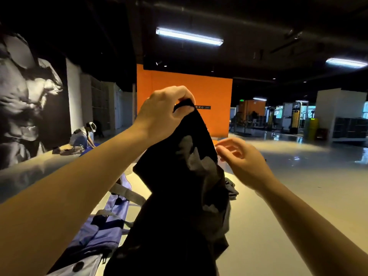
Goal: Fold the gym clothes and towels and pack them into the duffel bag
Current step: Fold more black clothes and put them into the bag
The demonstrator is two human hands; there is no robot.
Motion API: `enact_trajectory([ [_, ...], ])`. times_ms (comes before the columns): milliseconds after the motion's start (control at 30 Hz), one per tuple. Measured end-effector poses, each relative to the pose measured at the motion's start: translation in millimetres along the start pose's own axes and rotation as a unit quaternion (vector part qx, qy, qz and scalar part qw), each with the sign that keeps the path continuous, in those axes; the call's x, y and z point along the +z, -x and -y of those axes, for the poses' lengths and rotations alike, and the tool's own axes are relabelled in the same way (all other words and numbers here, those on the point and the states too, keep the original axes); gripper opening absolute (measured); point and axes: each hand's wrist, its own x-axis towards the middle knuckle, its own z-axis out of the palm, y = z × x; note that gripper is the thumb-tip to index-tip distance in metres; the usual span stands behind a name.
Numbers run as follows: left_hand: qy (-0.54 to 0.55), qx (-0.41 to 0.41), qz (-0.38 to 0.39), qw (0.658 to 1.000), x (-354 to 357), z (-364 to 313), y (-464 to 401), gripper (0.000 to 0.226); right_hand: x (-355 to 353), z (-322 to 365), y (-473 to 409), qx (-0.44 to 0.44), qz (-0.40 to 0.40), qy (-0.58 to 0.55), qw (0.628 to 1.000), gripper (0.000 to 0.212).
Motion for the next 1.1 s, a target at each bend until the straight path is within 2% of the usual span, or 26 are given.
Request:
enact_trajectory([
  [100, -0.007, 0.008, 0.040, 0.999, 3.7, -5.6, 4.9, 0.013, -4.8, 27.9, -10.6, -0.053, -0.009, -0.006, 0.999, 0.008],
  [200, 0.010, 0.002, 0.040, 0.999, 12.2, -15.0, 9.4, 0.015, -7.9, 47.4, -26.4, -0.011, 0.048, 0.021, 0.999, 0.019],
  [367, 0.096, -0.061, 0.034, 0.993, 11.6, -25.2, 13.7, 0.020, -21.6, 58.1, -43.3, 0.039, 0.086, 0.032, 0.995, 0.014],
  [500, 0.142, -0.146, 0.134, 0.970, 5.5, -26.1, 22.8, 0.037, -38.7, 66.3, -51.5, 0.049, 0.095, -0.002, 0.994, 0.018],
  [567, 0.203, -0.183, 0.162, 0.948, 5.2, -24.5, 33.9, 0.033, -48.2, 66.9, -55.5, 0.072, 0.118, -0.034, 0.990, 0.020],
  [633, 0.266, -0.190, 0.164, 0.931, 9.1, -29.9, 46.1, 0.031, -55.3, 64.2, -57.6, 0.100, 0.137, -0.084, 0.982, 0.025],
  [700, 0.298, -0.180, 0.184, 0.919, 17.0, -43.2, 57.9, 0.038, -55.8, 60.4, -54.8, 0.124, 0.159, -0.133, 0.970, 0.030],
  [767, 0.290, -0.164, 0.243, 0.911, 23.7, -57.8, 67.4, 0.048, -53.6, 54.4, -48.4, 0.135, 0.181, -0.151, 0.962, 0.031],
  [833, 0.243, -0.147, 0.333, 0.899, 25.5, -65.9, 74.2, 0.058, -55.2, 49.2, -41.8, 0.152, 0.198, -0.164, 0.954, 0.027],
  [900, 0.220, -0.143, 0.377, 0.888, 19.0, -67.4, 76.5, 0.054, -62.0, 43.1, -36.7, 0.188, 0.211, -0.216, 0.935, 0.028],
  [1000, 0.289, -0.171, 0.298, 0.893, 4.9, -60.8, 72.8, 0.020, -71.5, 39.7, -31.2, 0.218, 0.248, -0.229, 0.916, 0.021],
  [1100, 0.264, -0.220, 0.182, 0.921, 5.2, -36.4, 64.6, 0.009, -73.2, 43.9, -31.6, 0.207, 0.277, -0.091, 0.934, 0.008],
])
